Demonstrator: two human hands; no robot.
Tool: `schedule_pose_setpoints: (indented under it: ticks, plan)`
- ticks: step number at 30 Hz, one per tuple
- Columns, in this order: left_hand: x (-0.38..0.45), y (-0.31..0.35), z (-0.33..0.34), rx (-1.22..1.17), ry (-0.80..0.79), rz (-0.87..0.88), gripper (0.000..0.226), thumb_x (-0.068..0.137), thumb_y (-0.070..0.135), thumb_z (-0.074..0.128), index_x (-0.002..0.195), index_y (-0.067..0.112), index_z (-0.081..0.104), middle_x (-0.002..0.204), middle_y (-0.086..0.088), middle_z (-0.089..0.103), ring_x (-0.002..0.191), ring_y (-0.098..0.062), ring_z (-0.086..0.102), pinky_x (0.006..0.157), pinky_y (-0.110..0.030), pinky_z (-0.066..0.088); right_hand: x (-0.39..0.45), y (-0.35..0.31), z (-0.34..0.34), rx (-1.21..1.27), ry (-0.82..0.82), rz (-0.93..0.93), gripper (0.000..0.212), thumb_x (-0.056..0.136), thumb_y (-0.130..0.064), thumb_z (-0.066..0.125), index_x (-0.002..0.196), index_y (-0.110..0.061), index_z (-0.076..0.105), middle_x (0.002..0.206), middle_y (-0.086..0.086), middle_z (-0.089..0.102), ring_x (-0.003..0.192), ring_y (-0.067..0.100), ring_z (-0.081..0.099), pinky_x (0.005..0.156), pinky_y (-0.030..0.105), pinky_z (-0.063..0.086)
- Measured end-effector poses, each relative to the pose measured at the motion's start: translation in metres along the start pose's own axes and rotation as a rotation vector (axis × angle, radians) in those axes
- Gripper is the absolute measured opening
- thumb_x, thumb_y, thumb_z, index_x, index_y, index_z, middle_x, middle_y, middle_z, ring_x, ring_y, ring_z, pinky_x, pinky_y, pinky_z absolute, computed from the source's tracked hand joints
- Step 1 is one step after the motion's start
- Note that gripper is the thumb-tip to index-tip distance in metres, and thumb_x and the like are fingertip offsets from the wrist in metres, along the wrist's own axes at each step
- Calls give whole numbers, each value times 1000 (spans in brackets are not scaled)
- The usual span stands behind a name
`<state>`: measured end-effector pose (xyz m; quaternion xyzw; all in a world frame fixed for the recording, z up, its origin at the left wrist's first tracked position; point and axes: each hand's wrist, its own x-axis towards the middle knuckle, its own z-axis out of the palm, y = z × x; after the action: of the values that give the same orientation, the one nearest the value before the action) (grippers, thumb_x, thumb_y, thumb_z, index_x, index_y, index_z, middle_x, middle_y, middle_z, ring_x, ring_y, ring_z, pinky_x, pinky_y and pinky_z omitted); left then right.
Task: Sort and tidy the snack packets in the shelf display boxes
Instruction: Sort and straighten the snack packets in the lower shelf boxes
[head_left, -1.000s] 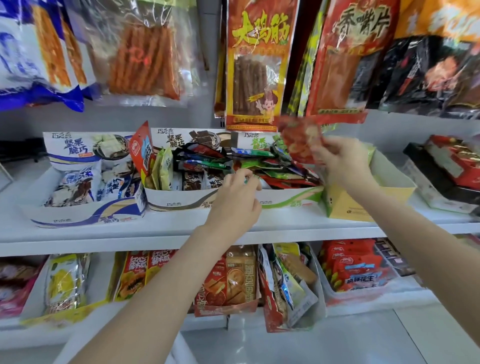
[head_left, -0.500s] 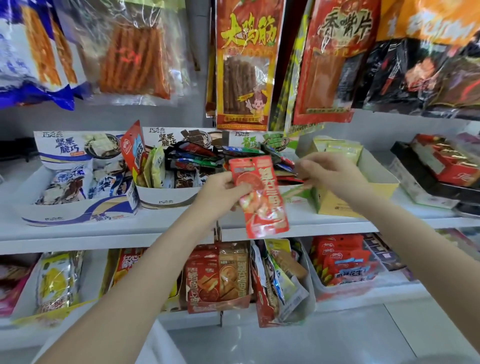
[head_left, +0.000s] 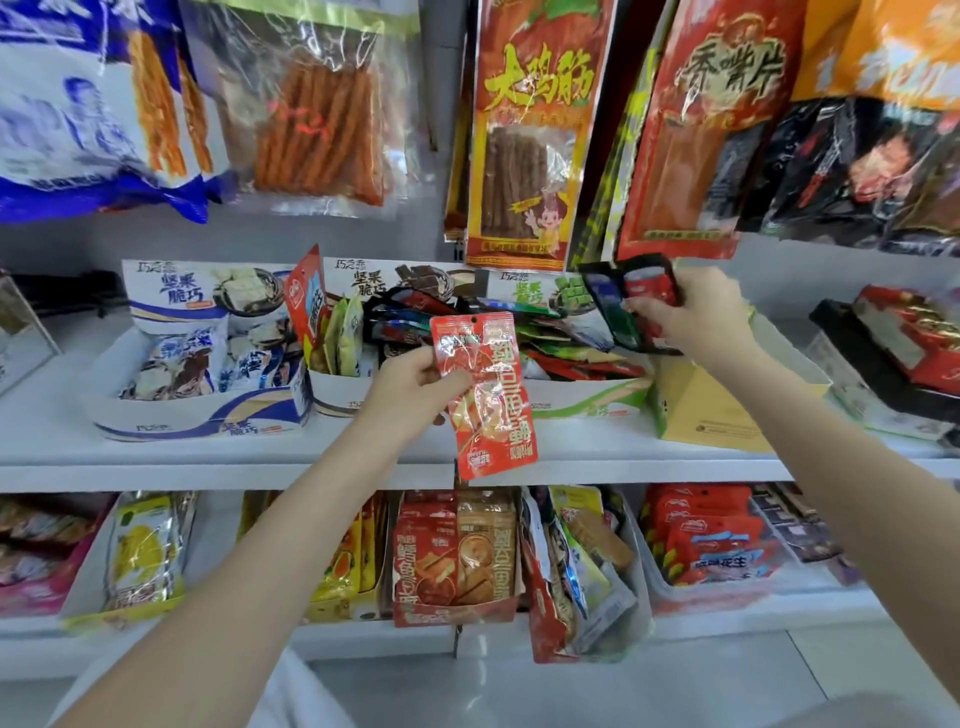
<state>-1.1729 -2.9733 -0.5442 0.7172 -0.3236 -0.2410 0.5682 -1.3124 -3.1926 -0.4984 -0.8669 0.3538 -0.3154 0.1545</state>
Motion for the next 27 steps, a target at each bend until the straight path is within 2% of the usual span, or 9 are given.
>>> schedule_pose_setpoints:
  ticks: [4, 6, 10, 12, 14, 16, 21, 25, 27]
  plan:
    - [-6, -4, -7, 38, -63, -12, 9, 90, 15, 56, 87, 24, 59, 89, -2, 66, 78, -14, 61, 65, -26, 48, -37, -12, -30, 788, -210, 334, 28, 84, -6, 62, 111, -10, 56, 96, 3, 66, 83, 17, 65, 74, 33, 52]
    - [-14, -8, -13, 69, -111, -19, 9, 90, 16, 57, 90, 25, 59, 96, -4, 67, 84, -16, 64, 69, -27, 52, -59, -10, -29, 854, -318, 353, 27, 82, -1, 61, 106, -12, 57, 92, 4, 68, 76, 14, 67, 69, 32, 55]
    - [-30, -25, -24, 258, -201, 35, 10, 88, 17, 59, 93, 25, 64, 95, 3, 68, 79, -4, 61, 60, -14, 49, -89, 4, -23, 859, -290, 367, 19, 82, 1, 60, 87, -18, 61, 79, -4, 71, 71, 9, 68, 71, 29, 56]
    - [-32, -33, -25, 348, -251, 37, 13, 86, 18, 61, 98, 15, 67, 99, 1, 69, 83, -8, 64, 72, -24, 54, -99, 12, -27, 638, -330, 240, 16, 82, -4, 63, 79, -20, 63, 76, -5, 70, 64, 3, 65, 66, 17, 53]
    - [-32, -39, -20, 445, -328, 37, 17, 85, 20, 63, 100, 13, 68, 100, 0, 70, 88, -14, 66, 82, -39, 54, -104, 23, -33, 168, -379, -9, 11, 79, -9, 69, 76, -19, 64, 74, -1, 65, 60, 1, 57, 58, 6, 41]
    - [-32, -45, -11, 522, -405, 45, 18, 85, 21, 63, 100, 13, 67, 100, 0, 70, 90, -16, 67, 85, -42, 53, -110, 33, -37, -123, -457, -121, 13, 79, -14, 71, 70, -15, 62, 63, 2, 57, 55, 2, 46, 52, 12, 36]
    - [-32, -58, 13, 640, -500, 18, 17, 86, 23, 61, 99, 14, 66, 100, -1, 70, 90, -17, 66, 86, -40, 52, -134, 58, -23, -184, -484, -96, 35, 80, -11, 64, 56, -10, 39, 54, 4, 45, 52, 19, 39, 51, 26, 26]
    - [-36, -72, 17, 730, -453, -46, 10, 87, 24, 60, 92, 17, 64, 94, 2, 68, 83, -14, 65, 73, -26, 52, -156, 72, 6, -294, -372, -61, 11, 88, -11, 53, 83, -1, 58, 69, 16, 62, 61, 31, 52, 52, 32, 28]
    - [-39, -81, 19, 705, -416, -81, 8, 87, 25, 61, 92, 19, 63, 93, 1, 69, 82, -14, 65, 76, -31, 54, -162, 78, 15, -386, -274, -71, 15, 90, -12, 49, 94, -1, 58, 74, 21, 64, 66, 36, 57, 53, 32, 29]
